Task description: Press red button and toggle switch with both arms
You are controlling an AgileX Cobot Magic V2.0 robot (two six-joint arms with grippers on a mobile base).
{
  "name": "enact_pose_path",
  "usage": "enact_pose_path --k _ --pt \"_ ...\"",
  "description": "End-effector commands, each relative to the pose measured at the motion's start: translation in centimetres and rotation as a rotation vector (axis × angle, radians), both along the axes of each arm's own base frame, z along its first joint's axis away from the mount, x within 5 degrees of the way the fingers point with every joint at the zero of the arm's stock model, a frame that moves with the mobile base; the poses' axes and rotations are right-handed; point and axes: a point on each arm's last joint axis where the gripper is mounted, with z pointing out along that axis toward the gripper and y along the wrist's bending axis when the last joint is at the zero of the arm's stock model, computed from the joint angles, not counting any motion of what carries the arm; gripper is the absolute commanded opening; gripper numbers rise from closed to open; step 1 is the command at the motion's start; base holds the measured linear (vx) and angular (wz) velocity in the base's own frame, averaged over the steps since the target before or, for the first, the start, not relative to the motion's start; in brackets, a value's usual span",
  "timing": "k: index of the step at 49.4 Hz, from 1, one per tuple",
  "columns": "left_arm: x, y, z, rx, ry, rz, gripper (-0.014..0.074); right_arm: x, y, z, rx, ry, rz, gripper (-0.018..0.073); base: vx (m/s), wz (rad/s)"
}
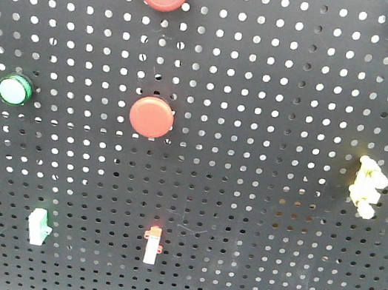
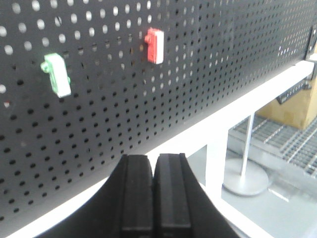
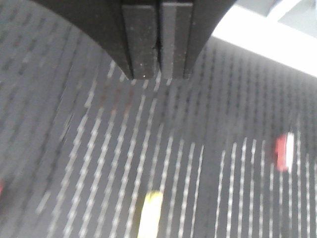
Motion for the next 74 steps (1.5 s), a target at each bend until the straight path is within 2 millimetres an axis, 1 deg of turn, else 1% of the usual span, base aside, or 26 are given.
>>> enact_pose_path --k 1,7,18,21,25,29,31,34,37,38,40,43,47,74 --pt "0.1 -0.1 1.6 -0.069 -0.063 -0.001 0.0002 0.2 -0.1 0.8 0.022 -0.051 -0.024 -0.0003 0.0 0.0" --pt "0.1 -0.1 1.5 -0.065 -0.059 -0.001 0.0002 0.3 -0.1 0.4 0.018 -0.032 -0.021 -0.0003 0.0 0.0" --pt "0.1 -0.1 1.5 -0.065 -0.059 -0.001 0.0002 0.3 -0.1 0.3 0.016 -0.025 -0.018 -0.0003 0.0 0.0" --pt "0.1 -0.1 1.1 -0.058 -0.059 0.0 0.0002 0.3 -0.1 0.3 0.016 -0.025 -0.018 -0.0003 0.0 0.0" --pt "0.4 0.1 0.4 -0.006 -0.108 0.039 0.0002 0.3 -0.1 0.3 0.016 -0.025 -0.018 -0.0003 0.0 0.0" --pt "0.8 0.7 -1.2 -0.007 -0.112 0.117 0.0002 0.3 -0.1 0.3 0.016 -0.025 -0.018 -0.0003 0.0 0.01" --pt "0.8 1.0 -1.8 -0.03 -0.129 0.157 0.0002 0.3 -0.1 0.3 0.016 -0.025 -0.018 -0.0003 0.0 0.01" --pt "0.8 1.6 -3.3 -0.063 -0.154 0.215 0.0002 0.3 -0.1 0.3 0.016 -0.025 -0.018 -0.0003 0.0 0.0" --pt "0.5 2.1 -4.3 -0.102 -0.192 0.266 0.0002 0.3 -0.1 0.3 0.016 -0.025 -0.018 -0.0003 0.0 0.0" --pt "-0.1 3.0 -6.9 -0.124 -0.247 0.355 0.0002 0.3 -0.1 0.3 0.016 -0.025 -0.018 -0.0003 0.0 0.0" --pt "-0.2 3.2 -7.3 -0.128 -0.258 0.372 0.0002 0.3 -0.1 0.3 0.016 -0.025 -0.018 -0.0003 0.0 0.0" --pt "-0.5 3.4 -7.4 -0.112 -0.253 0.392 0.0002 0.3 -0.1 0.3 0.016 -0.025 -0.018 -0.0003 0.0 0.0" --pt "-0.8 3.6 -7.2 -0.126 -0.302 0.405 0.0002 0.3 -0.1 0.3 0.016 -0.025 -0.018 -0.0003 0.0 0.0" --pt "-0.8 3.6 -7.1 -0.136 -0.305 0.405 0.0002 0.3 -0.1 0.3 0.016 -0.025 -0.018 -0.0003 0.0 0.0"
